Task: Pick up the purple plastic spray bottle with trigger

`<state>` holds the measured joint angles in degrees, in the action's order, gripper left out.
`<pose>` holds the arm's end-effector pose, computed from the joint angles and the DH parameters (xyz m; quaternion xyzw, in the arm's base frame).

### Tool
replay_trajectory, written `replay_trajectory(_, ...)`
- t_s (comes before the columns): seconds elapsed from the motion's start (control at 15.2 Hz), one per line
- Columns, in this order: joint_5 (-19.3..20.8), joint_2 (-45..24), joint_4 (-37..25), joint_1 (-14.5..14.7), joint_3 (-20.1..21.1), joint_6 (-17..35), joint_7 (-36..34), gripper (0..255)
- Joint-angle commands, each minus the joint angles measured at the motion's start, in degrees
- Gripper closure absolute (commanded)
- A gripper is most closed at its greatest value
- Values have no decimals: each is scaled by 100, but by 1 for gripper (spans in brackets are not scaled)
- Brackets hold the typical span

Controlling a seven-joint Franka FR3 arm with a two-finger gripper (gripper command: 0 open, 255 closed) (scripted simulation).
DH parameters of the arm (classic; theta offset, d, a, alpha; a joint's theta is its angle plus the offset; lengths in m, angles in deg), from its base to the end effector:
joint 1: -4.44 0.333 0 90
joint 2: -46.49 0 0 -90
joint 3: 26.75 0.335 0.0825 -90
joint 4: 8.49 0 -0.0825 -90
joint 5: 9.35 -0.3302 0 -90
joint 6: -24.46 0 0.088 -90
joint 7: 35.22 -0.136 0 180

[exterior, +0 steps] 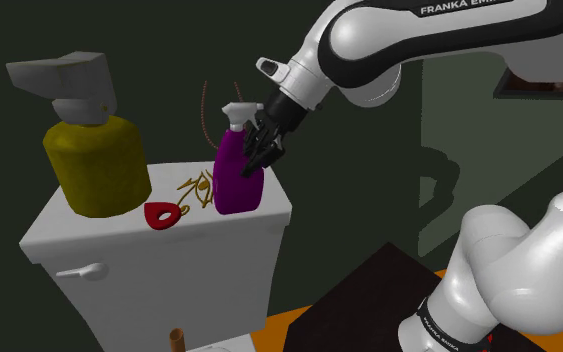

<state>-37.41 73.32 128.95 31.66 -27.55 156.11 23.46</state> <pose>0.3435 0.1925 0.5397 -0.7869 -0.5524 -0.2281 0.1533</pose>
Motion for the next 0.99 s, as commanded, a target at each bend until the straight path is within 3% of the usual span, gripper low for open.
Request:
replay_trajectory(0.0, 43, 23, -96, -17, 4, -111, -60, 255)
replay_trajectory(0.92, 323, 87, -1017, -115, 3, -1038, -492, 255)
